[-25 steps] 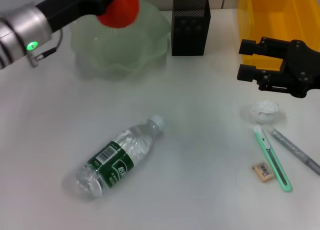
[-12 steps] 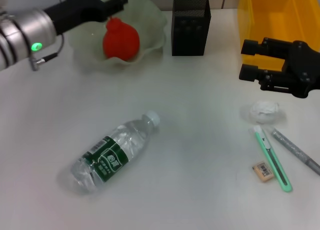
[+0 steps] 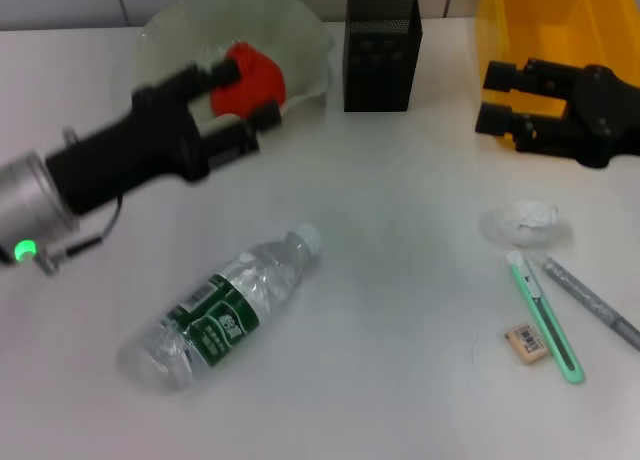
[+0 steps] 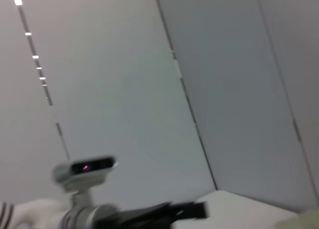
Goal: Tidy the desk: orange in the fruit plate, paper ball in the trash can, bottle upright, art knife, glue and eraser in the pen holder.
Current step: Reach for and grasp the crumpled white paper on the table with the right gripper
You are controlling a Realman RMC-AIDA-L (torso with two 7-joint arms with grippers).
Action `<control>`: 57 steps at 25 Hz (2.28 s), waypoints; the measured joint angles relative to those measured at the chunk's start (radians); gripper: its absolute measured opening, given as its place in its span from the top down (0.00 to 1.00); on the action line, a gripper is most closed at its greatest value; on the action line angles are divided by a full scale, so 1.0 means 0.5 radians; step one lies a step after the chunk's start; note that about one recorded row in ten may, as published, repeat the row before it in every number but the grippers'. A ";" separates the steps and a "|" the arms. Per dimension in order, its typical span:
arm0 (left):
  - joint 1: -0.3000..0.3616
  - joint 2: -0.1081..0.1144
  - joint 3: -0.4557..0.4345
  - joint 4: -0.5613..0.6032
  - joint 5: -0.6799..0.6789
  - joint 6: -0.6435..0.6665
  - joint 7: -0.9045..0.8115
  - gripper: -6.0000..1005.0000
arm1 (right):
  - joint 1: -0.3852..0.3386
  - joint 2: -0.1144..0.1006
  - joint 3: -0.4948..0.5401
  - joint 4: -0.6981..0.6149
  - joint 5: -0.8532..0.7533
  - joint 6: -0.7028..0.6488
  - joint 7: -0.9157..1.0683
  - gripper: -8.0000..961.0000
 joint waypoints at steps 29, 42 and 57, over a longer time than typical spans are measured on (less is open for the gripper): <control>-0.092 -0.003 0.017 -0.276 0.001 -0.067 0.155 0.22 | 0.549 0.175 -0.609 -1.431 -2.320 -0.131 2.781 0.25; -0.128 -0.001 0.017 -0.279 0.000 -0.136 0.156 0.22 | 0.631 0.202 -0.652 -0.934 -2.444 0.235 2.745 0.25; -0.150 0.000 0.010 -0.278 0.000 -0.176 0.151 0.22 | 0.724 0.207 -0.754 -0.570 -2.389 0.560 2.707 0.27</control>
